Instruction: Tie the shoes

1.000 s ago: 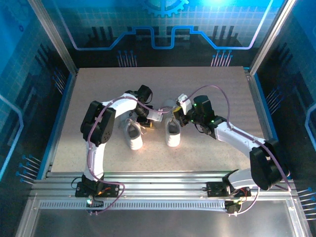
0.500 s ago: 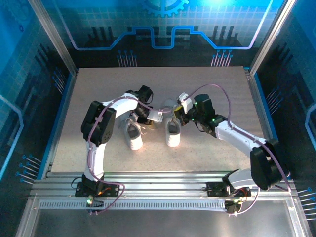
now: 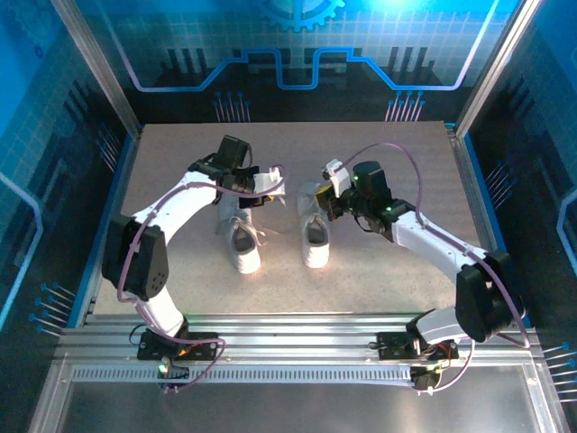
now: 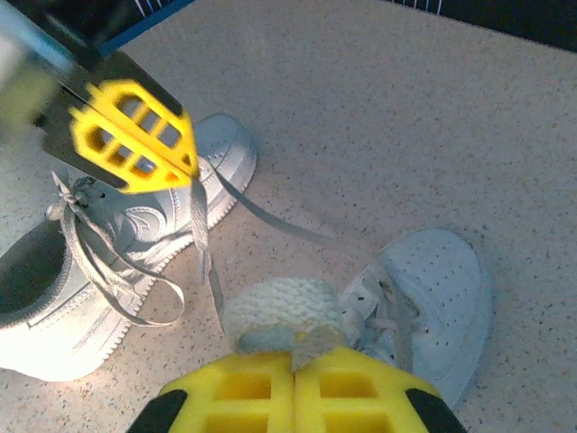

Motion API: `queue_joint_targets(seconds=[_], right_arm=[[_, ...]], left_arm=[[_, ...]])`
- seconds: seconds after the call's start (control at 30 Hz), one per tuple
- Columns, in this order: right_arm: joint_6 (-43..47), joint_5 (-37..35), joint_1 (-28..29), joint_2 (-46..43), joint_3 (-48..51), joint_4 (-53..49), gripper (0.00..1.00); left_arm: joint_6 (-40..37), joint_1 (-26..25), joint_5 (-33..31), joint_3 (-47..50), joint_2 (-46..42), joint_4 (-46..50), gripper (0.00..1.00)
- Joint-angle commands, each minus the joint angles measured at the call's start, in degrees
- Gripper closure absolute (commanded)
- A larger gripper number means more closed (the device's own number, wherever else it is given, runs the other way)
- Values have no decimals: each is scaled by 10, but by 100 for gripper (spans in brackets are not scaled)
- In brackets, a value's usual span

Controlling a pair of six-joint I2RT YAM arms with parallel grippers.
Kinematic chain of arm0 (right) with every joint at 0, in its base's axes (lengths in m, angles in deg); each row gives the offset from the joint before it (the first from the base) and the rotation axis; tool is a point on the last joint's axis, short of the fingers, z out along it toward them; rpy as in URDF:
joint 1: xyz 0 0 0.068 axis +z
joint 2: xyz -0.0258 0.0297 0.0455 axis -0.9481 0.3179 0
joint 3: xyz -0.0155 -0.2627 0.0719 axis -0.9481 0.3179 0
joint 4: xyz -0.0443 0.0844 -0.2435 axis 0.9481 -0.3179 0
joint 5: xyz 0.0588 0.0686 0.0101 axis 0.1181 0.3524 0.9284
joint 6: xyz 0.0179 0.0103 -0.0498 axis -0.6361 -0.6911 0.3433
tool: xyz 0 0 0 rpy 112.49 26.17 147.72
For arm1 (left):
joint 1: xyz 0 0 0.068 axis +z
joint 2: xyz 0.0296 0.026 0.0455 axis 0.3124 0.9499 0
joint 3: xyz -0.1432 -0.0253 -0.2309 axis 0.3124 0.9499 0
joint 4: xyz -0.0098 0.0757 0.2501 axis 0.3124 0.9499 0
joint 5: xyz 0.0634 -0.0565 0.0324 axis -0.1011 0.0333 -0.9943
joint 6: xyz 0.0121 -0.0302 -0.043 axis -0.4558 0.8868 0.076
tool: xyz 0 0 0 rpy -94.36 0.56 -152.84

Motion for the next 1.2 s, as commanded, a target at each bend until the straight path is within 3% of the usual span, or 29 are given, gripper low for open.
queue_joint_targets(seconds=[0.0,0.4,0.67,1.17], right_arm=[[-12,24,-8,14,-34,-28,100],[-12,50,-5,46,-75,-50,100],[2,65,-4,58,-92,-68,100],[18,88,-3,72,-109,-85,100]], left_arm=[[41,-2,57,32,-50,-33,100],[80,-163,-3,106,-159,-103,100],[105,-273,-17,102,-154,-136,100],[145,-312,31,15,-16,-178,100]])
